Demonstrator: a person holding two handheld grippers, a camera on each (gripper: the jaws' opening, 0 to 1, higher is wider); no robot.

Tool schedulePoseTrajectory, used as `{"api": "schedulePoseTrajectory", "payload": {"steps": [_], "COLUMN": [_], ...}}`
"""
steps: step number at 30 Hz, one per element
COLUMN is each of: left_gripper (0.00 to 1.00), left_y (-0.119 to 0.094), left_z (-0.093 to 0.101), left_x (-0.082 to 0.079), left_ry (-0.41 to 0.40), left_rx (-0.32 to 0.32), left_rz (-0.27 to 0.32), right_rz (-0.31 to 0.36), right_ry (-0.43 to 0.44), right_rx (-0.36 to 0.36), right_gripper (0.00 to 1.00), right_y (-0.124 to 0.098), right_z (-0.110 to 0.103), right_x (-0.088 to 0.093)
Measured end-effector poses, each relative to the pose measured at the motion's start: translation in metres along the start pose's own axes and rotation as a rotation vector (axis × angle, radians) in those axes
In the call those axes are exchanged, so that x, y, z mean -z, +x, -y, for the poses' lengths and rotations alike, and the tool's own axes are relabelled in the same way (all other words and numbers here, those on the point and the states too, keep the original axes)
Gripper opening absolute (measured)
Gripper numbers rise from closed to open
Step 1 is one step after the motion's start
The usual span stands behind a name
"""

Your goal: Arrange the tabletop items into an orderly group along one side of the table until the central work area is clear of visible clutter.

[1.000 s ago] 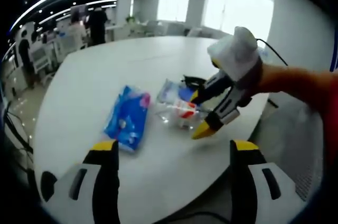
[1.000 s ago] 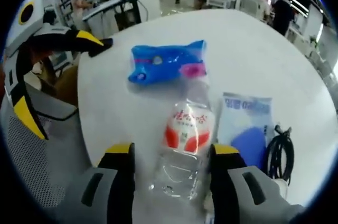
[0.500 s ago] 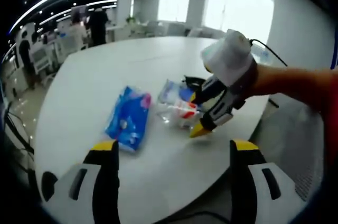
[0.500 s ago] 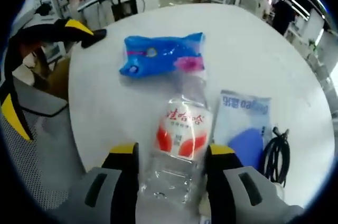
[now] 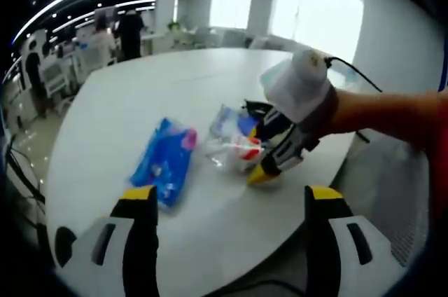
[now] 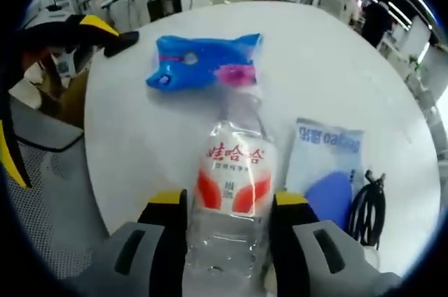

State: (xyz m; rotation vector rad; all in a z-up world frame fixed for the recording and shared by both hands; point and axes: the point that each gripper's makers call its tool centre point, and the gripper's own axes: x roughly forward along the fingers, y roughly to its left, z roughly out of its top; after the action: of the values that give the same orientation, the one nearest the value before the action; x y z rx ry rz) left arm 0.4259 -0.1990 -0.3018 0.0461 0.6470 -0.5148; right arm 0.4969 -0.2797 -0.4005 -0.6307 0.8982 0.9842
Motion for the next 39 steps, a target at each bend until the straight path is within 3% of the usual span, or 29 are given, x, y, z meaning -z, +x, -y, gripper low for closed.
{"api": "schedulePoseTrajectory", "payload": {"steps": [39], "left_gripper": [0.82], "left_y": [0.002], "left_z": [0.003], "left_x": [0.004], "left_ry": [0.016], "left_rx": [0.007], "left_rz": [-0.022], "right_rz": [0.061], "right_ry": [0.071], "right_rx": [-0.01], "right_gripper": [0.37], "right_y": [-0.012], "right_z": [0.0], "right_x": [-0.006]}}
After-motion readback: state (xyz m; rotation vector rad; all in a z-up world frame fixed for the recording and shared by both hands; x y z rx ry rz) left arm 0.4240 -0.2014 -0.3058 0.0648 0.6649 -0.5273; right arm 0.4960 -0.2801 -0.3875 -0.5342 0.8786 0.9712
